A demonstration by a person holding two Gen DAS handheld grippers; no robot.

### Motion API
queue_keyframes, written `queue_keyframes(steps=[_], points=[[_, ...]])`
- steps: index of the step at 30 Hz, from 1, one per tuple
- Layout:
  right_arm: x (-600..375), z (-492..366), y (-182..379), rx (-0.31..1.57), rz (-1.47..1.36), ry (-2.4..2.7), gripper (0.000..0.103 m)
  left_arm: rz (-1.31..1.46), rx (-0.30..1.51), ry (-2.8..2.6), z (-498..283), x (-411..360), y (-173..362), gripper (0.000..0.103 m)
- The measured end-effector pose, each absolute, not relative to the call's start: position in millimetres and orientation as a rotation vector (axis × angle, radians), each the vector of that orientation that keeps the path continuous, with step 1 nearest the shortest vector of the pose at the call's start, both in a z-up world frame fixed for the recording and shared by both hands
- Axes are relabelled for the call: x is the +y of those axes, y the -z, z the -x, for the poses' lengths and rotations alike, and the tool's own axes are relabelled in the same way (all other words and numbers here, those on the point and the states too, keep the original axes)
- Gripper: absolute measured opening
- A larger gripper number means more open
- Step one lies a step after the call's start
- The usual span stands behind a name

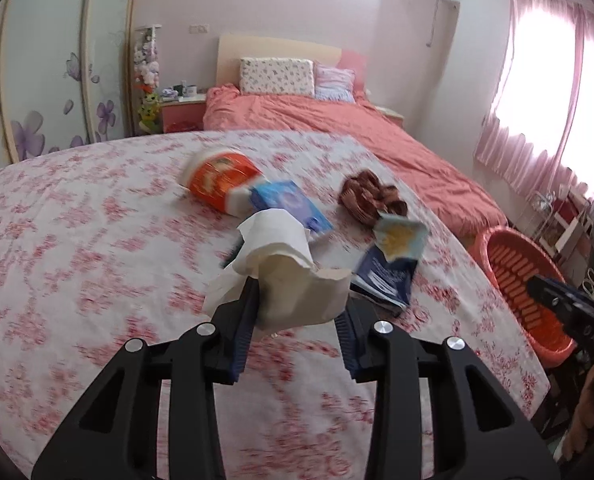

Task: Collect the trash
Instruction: 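Grasp the blue snack wrapper with the right tool while the left tool holds the tissue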

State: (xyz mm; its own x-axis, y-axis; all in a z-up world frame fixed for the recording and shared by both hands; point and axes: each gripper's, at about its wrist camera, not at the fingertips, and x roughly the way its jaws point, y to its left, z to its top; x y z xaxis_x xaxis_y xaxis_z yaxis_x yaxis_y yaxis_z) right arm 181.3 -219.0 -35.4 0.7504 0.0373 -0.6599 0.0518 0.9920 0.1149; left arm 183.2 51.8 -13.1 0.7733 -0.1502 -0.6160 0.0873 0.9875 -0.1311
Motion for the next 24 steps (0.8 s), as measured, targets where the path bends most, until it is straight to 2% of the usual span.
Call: queue_keyframes(steps=[7,11,19,21,22,24], points=[[-173,-206,37,0.737,-0.091,-0.071,0.041,0.159,0.644,0.055,-182,103,-6,0.037],[-149,-231,46,0.772,-0.106,-0.116,0.031,0.183,0.645,0.000,-183,131,-8,0.037],[-127,-267,60,0.820,-0.118,-0.076,0.031,0.218,0.653,-0.060,-181,166,-6,0.037],[-125,-273,67,0.845,-0.118,-0.069,0.024,0.221,0.657,-0.062,-182,168,-6,0.037],[-123,-275,71,0.860,-0.101,-0.062,0.017,0.222,0.658,-0.062,-182,169,-6,0.037],[-123,-274,74,0.855,-0.088,-0.055,0.015,0.225,0.660,-0.059,-181,170,-6,0.037]])
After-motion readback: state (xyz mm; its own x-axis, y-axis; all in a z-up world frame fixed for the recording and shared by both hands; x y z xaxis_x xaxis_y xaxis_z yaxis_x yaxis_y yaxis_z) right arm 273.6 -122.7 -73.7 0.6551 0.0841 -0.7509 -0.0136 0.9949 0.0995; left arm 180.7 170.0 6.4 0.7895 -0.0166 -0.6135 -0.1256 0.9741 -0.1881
